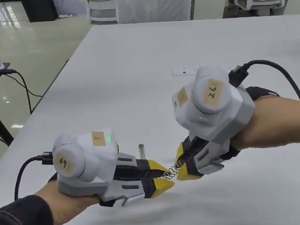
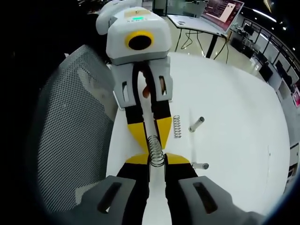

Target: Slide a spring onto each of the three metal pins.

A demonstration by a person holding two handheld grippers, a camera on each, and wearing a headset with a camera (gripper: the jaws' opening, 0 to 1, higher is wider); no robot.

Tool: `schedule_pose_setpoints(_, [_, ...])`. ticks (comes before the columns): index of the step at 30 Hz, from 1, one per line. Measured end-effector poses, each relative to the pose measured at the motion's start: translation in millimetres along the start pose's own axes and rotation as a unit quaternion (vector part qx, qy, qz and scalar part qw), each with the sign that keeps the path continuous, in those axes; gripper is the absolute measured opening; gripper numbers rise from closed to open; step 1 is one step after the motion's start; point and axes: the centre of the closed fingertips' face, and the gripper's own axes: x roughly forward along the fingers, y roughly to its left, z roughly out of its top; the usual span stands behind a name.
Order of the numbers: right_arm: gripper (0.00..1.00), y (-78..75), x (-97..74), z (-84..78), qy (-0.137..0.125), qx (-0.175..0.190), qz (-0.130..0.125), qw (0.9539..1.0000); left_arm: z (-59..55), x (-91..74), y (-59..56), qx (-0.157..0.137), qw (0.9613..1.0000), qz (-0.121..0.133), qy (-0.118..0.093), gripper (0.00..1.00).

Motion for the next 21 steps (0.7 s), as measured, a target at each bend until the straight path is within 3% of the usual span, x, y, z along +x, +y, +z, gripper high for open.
schedule_pose_setpoints(21, [0.08, 5.6, 4.3, 20.7, -0.004, -0.022, 0.006, 0.9997, -2.9, 1.5, 0.2, -0.003, 1.0, -0.002, 0.002, 0.03])
